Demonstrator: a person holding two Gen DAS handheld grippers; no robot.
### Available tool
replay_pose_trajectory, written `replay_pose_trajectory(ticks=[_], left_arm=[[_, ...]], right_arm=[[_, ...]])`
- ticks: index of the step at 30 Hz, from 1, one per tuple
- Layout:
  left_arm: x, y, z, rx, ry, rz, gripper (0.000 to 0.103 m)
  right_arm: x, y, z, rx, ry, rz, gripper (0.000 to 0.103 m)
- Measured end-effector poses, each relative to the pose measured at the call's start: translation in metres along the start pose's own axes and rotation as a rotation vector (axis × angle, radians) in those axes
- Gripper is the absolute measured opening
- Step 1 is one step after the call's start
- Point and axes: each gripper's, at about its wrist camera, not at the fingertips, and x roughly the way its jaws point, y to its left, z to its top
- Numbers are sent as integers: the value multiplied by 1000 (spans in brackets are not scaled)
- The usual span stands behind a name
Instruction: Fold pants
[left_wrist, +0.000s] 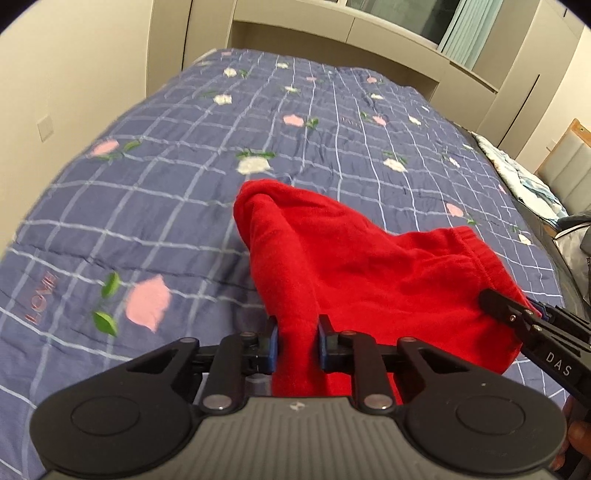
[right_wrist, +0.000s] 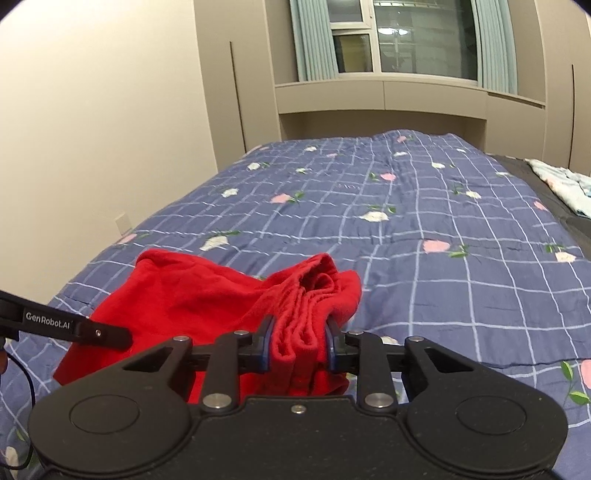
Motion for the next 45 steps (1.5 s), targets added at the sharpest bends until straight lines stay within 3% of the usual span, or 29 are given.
replay_pose_trajectory(ticks=[13,22,29,36,39,42,44,45], left_arm=[[-53,65,34,2,-135,86,21],[-58,114,42,-10,-182,147,21],[-37,145,24,-90,-139,134,21],[-22,158,1,-130,-94,127,22],[-21,159,-2,-133,-79,126,27],[-23,159,-3,-127,-72,148,41],[-28,161,-6,-133,-78,152,65],[-31,161,-7,-138,-84,158,70]], right_arm=[[10,82,27,-64,-120,109,28],[33,136,30,-119,-162,150,28],[56,157,13,-158,-101,141,28],[70,149,-8,-160,-17,111,30],[72,145,-11,-153,1,106,34],[75,142,-13,-147,17,93,47],[75,140,-14,-144,18,89,61],[72,139,-14,-143,12,86,68]])
